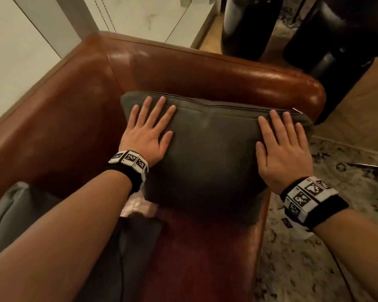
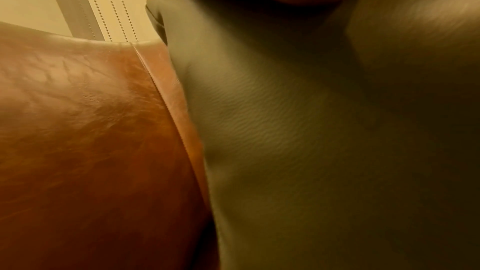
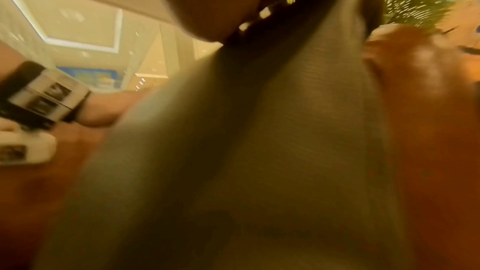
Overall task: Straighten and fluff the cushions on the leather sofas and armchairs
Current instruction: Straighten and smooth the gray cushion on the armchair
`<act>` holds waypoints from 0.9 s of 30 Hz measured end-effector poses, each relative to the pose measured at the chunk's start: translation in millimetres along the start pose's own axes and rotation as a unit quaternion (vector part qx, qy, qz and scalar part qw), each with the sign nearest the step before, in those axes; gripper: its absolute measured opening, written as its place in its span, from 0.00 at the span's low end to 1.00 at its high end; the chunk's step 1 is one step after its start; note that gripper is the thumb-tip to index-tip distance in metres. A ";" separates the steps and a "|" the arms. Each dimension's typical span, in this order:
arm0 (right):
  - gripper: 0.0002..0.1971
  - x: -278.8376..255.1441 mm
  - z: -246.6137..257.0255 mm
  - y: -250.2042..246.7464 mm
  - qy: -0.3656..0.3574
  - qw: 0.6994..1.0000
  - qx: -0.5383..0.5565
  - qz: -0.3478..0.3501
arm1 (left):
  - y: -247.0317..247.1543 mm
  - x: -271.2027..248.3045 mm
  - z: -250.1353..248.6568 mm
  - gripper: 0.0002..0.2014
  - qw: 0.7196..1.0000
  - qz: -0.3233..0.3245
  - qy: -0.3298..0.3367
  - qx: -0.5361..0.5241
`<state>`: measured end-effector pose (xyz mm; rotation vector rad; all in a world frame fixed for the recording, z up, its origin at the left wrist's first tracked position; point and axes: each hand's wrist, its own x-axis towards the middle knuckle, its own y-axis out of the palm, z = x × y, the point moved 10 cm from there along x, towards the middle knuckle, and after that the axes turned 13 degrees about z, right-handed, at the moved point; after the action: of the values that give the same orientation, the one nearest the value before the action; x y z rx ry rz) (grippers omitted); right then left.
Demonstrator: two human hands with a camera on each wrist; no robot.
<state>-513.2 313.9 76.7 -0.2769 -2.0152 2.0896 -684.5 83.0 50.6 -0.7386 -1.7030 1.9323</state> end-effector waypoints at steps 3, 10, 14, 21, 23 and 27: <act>0.29 5.2 65.4 -11.7 -0.084 0.995 -0.001 -0.050 | 0.9 0.2 -3.2 0.30 1.000 0.002 -0.003 -0.007; 0.31 -69.1 179.9 152.9 -0.444 0.842 -0.297 0.082 | 4.2 -2.6 -0.1 0.29 1.000 0.012 0.004 0.007; 0.30 -55.1 161.1 114.4 -0.399 0.877 -0.266 0.024 | -7.2 -15.4 -13.2 0.29 0.997 -0.044 -0.035 -0.048; 0.32 14.5 48.2 13.7 -0.107 0.989 -0.102 0.005 | 23.8 -41.7 -123.5 0.31 0.988 -0.096 0.100 -0.062; 0.32 9.4 32.1 16.7 -0.059 0.994 -0.088 0.022 | 51.6 -49.9 -84.1 0.34 0.988 -0.101 -0.007 -0.119; 0.32 8.0 6.5 14.4 -0.010 0.998 -0.051 0.042 | 105.7 -89.5 -21.8 0.32 0.909 -0.137 -0.217 -0.328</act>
<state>-523.1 309.6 62.8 -0.3650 -2.1616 2.0495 -601.7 27.0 -47.8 -0.2460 -2.6264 1.3801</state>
